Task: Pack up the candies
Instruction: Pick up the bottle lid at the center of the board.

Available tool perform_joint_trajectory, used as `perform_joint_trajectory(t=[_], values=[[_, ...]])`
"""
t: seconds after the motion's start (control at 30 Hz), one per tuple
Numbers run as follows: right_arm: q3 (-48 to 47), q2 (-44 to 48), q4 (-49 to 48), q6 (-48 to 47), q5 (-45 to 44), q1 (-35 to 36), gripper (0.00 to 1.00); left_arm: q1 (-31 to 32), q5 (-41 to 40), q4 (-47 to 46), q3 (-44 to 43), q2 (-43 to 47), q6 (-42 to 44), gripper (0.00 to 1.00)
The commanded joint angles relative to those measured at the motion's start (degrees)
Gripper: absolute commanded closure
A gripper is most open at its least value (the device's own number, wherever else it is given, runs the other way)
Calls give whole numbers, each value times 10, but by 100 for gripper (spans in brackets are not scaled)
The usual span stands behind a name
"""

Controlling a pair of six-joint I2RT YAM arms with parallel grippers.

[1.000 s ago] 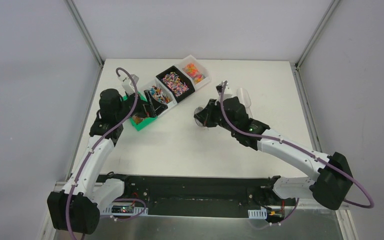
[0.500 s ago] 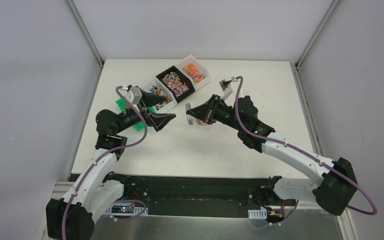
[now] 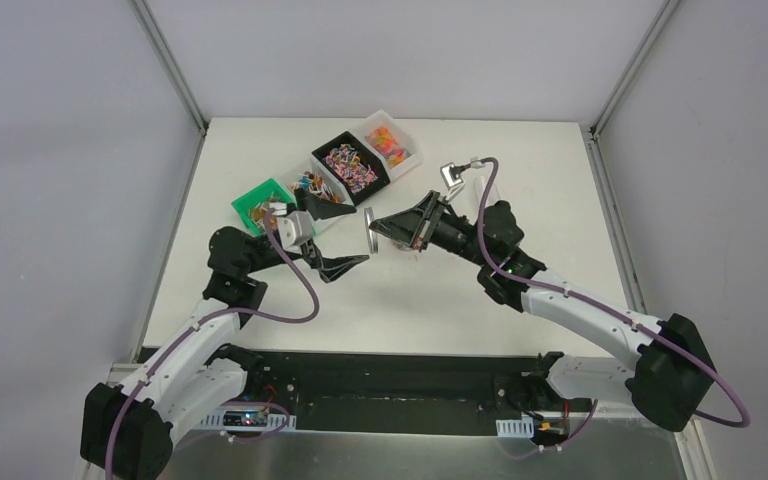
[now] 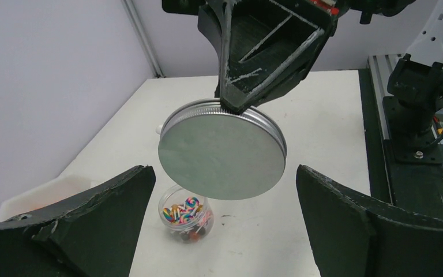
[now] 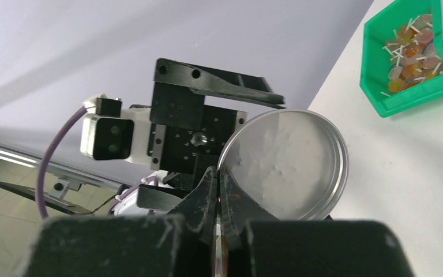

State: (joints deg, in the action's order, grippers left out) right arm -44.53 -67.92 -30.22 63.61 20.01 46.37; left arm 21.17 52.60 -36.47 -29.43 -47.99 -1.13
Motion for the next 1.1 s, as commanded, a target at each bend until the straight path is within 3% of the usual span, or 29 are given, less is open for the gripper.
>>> perform_joint_trajectory(t=[0.0, 0.67, 1.07], values=[[5, 13, -74, 30, 13, -1, 100, 14, 13, -14, -21, -23, 47, 1], [24, 5, -104, 49, 7, -1, 100, 42, -19, 7, -29, -45, 103, 1], [54, 6, -99, 55, -2, -29, 99, 43, 9, 104, -79, -67, 130, 28]])
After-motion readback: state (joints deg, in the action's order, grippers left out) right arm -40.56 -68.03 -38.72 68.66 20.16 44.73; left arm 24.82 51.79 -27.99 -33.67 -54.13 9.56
